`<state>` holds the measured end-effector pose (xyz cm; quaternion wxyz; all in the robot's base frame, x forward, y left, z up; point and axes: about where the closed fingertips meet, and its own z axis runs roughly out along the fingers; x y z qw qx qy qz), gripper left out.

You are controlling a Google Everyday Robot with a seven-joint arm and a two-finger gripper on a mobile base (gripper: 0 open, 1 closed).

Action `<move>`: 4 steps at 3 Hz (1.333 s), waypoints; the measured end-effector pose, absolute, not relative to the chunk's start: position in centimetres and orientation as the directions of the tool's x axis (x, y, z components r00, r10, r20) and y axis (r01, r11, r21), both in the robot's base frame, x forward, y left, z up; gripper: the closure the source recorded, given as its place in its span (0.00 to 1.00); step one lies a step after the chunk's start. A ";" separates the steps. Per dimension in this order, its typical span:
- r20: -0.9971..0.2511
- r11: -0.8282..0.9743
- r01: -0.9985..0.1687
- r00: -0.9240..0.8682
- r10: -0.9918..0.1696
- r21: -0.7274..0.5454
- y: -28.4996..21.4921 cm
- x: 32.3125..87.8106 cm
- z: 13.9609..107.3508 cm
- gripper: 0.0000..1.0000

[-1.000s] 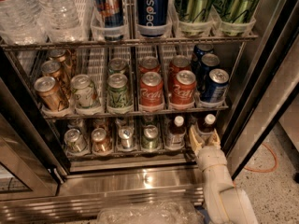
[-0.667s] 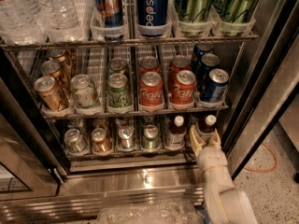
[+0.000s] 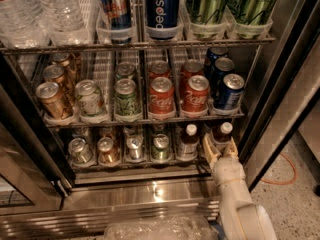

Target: Pick blue plastic bottle from bottom shelf of fridge

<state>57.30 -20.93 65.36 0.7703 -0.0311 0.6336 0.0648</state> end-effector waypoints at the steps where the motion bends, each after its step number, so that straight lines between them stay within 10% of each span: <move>1: -0.972 0.985 -0.171 0.232 0.027 -0.013 -20.5 56.1 67.5 1.00; 4: -0.972 0.984 -0.175 0.235 0.024 -0.018 -20.5 56.0 66.6 1.00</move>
Offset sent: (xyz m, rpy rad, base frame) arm -0.0690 0.0170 0.1188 -0.2252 -0.1701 0.2175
